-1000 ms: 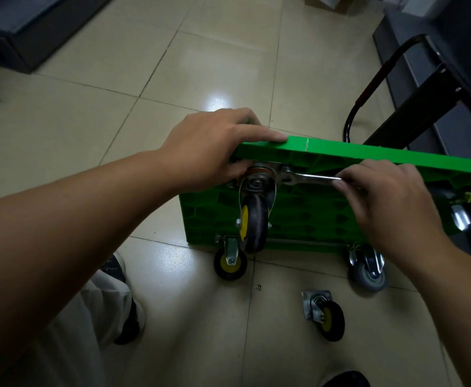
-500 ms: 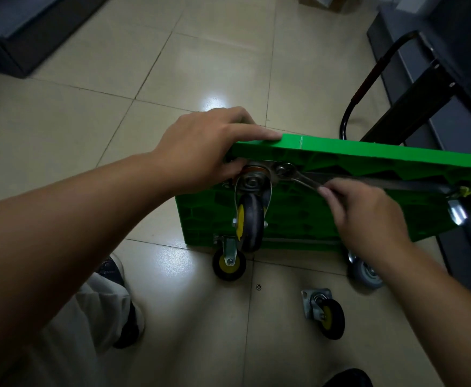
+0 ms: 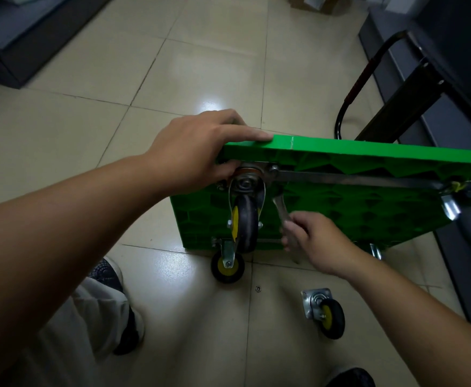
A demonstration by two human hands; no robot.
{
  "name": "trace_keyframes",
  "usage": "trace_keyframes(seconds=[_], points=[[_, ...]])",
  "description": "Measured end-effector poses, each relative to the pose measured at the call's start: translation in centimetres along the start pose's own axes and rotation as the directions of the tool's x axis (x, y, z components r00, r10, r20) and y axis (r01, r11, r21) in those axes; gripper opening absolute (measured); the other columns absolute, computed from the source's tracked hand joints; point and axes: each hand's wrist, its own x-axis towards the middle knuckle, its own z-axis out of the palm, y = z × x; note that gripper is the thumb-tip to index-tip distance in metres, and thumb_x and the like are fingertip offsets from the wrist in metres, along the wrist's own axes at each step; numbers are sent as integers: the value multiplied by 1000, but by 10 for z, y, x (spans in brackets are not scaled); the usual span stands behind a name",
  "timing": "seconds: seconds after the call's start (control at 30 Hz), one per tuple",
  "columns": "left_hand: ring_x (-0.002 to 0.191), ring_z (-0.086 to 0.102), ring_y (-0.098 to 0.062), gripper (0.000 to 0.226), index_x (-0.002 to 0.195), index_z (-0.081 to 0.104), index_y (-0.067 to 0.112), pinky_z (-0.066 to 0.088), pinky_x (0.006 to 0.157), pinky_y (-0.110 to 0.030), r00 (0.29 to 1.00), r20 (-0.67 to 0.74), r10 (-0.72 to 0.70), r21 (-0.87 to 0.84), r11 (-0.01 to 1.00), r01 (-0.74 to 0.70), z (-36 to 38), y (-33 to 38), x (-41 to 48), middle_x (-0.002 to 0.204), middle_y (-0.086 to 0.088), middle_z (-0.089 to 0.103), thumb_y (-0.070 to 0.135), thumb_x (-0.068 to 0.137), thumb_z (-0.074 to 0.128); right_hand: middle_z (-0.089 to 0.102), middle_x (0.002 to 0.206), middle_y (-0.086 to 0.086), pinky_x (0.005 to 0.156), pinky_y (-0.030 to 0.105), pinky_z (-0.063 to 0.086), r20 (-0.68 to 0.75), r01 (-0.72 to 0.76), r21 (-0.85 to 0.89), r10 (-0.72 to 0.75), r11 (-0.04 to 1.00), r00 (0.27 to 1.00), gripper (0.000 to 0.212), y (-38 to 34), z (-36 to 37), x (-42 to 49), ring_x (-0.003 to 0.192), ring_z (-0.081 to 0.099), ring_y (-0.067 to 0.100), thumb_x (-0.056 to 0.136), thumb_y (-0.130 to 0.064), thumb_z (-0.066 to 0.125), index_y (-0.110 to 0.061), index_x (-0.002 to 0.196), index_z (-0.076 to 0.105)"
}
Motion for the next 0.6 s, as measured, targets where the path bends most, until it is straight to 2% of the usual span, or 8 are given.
trace_keyframes(seconds=[0.07, 0.1, 0.13, 0.2, 0.27, 0.33, 0.43, 0.6], points=[[102, 60, -18, 62, 143, 46, 56, 49, 64, -36, 1000, 5, -1, 3, 1000, 1, 0, 0, 0, 127, 10, 59, 35, 91, 71, 65, 79, 9, 65, 39, 50, 39, -36, -386, 56, 922, 998, 26, 14, -18, -8, 70, 63, 26, 106, -27, 48, -19, 83, 57], [102, 60, -18, 62, 143, 46, 57, 50, 64, -37, 1000, 5, 0, 0, 1000, 0, -1, 0, 0, 127, 11, 59, 35, 90, 71, 63, 78, 7, 64, 39, 49, 26, -41, -527, 64, 849, 998, 25, 20, -26, -12, 70, 61, 26, 106, -29, 48, -20, 84, 55], [103, 60, -18, 62, 143, 46, 57, 50, 64, -38, 1000, 4, -1, -3, 1000, 1, -1, 0, 0, 127, 11, 59, 35, 90, 71, 62, 79, 4, 65, 39, 49, -9, -26, -595, 26, 803, 1000, 23, 22, -34, -14, 70, 60, 24, 106, -31, 48, -22, 86, 54], [103, 60, -18, 62, 142, 46, 57, 51, 65, -39, 1000, 3, -4, -3, 1000, 4, -1, 1, 0, 127, 12, 59, 34, 90, 70, 60, 83, -3, 67, 39, 51, -116, 81, -564, -175, 822, 978, 14, 20, -47, -18, 74, 59, 18, 104, -31, 51, -28, 92, 56], [103, 60, -18, 62, 142, 46, 58, 50, 66, -38, 1000, 2, -7, -3, 1000, 7, 0, 0, -1, 127, 12, 59, 34, 90, 70, 59, 85, -6, 67, 37, 48, -223, 217, -504, -369, 836, 902, 9, 9, -56, -21, 75, 56, 17, 102, -29, 53, -28, 96, 60], [103, 60, -19, 61, 142, 47, 57, 50, 66, -39, 1000, 1, -7, -8, 1000, 7, 0, 0, -1, 127, 12, 59, 34, 90, 70, 57, 83, -4, 68, 35, 41, -277, 250, -589, -482, 768, 831, 11, -3, -63, -22, 71, 49, 17, 101, -28, 54, -22, 96, 62], [102, 60, -19, 61, 143, 46, 56, 52, 66, -42, 1000, 11, -3, -12, 1000, 3, -1, 1, 0, 127, 11, 59, 35, 90, 68, 58, 81, -3, 74, 33, 31, -310, 208, -675, -527, 708, 791, 13, -13, -67, -20, 68, 36, 12, 101, -28, 55, -20, 96, 64], [100, 60, -19, 61, 144, 45, 56, 52, 65, -40, 1000, 12, 9, -5, 1000, -9, 0, 0, -1, 127, 10, 59, 34, 91, 67, 56, 82, -4, 75, 37, 35, -319, 229, -662, -546, 713, 775, 17, -18, -62, -13, 71, 43, 16, 102, -31, 52, -21, 95, 63]])
